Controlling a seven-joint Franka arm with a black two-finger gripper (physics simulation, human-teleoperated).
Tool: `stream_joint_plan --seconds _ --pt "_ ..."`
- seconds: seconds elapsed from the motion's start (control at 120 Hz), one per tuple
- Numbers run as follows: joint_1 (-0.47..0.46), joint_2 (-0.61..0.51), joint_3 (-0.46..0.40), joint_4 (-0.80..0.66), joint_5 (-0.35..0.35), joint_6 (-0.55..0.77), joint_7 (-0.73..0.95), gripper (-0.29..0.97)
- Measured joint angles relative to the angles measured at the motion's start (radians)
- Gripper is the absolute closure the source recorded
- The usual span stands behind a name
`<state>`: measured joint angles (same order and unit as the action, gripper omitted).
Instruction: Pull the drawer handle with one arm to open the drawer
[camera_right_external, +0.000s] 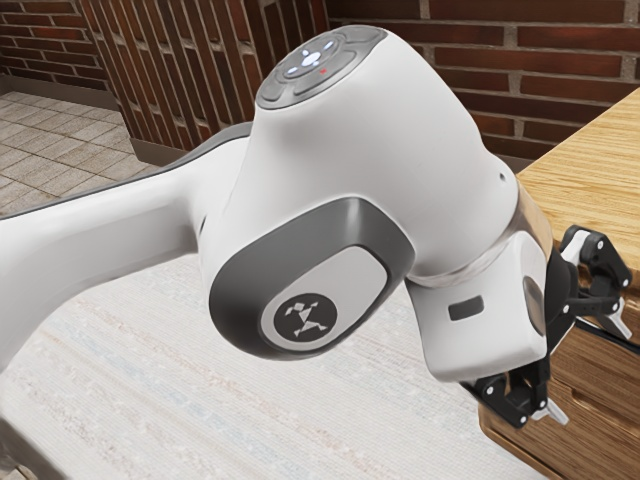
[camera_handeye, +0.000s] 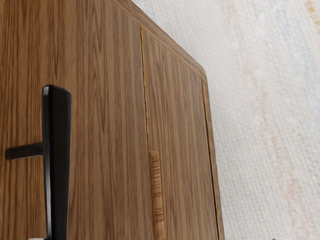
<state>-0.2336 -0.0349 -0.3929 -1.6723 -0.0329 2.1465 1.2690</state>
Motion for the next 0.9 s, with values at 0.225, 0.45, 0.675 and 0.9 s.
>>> stream_joint_plan --seconds 0.225,0.45,0.675,0.9 --pt "-0.002 -0.017 0.002 0.0 -0.003 -0.027 -0.007 0.28" --pt "0.011 -0.03 0.009 0.0 -0.036 -0.072 -0.018 0.34" --pt "0.008 -0.056 0.009 -0.021 -0.051 -0.103 -0.034 0.37" --pt "0.011 -0.093 0.009 -0.04 -0.063 -0.123 -0.047 0.43"
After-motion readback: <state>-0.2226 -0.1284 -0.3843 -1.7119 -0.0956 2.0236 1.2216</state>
